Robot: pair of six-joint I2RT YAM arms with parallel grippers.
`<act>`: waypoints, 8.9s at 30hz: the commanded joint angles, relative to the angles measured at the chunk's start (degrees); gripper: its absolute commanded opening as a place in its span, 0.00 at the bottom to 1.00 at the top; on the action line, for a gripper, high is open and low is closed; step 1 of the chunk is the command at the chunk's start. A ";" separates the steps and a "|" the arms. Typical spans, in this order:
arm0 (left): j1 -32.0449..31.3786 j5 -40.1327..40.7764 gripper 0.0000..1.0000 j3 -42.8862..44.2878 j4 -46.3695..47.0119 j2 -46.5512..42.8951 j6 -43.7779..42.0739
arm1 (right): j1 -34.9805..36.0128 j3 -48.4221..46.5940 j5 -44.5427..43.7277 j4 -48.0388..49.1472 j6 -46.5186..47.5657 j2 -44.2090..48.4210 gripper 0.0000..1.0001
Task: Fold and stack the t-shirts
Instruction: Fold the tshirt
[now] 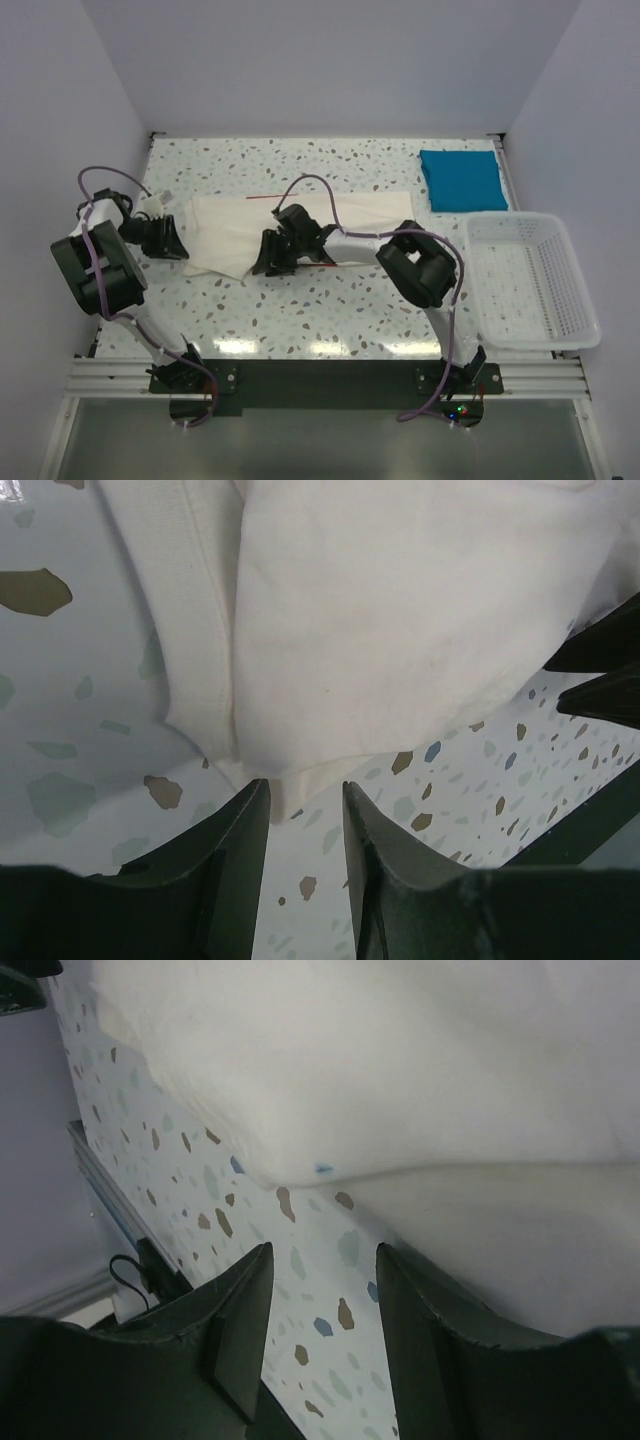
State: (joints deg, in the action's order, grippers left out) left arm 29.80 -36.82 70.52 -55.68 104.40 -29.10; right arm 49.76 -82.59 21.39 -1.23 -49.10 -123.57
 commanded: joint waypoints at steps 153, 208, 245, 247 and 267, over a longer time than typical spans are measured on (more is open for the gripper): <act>-5.02 -24.98 0.00 16.94 1.98 15.14 17.15 | -8.36 -17.71 3.66 14.07 -10.83 -9.51 0.00; -14.16 -1.43 0.20 13.33 19.55 17.06 24.53 | -20.13 -32.38 12.10 -33.38 46.53 -4.14 0.26; -21.63 9.49 0.40 32.85 24.14 9.86 23.56 | -8.29 3.73 -1.19 -54.57 83.56 8.33 0.06; -21.80 7.91 0.39 31.35 23.17 10.64 23.56 | -2.40 4.45 5.02 -55.36 82.59 10.80 0.06; -30.93 9.48 0.29 49.79 24.57 38.84 25.06 | -14.07 -6.72 9.39 -60.29 81.62 15.02 0.12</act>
State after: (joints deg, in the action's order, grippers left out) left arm 0.62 -27.92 115.81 -31.33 139.52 -4.62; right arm 34.70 -88.82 33.89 -59.40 31.48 -107.66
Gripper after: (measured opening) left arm 0.290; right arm 0.123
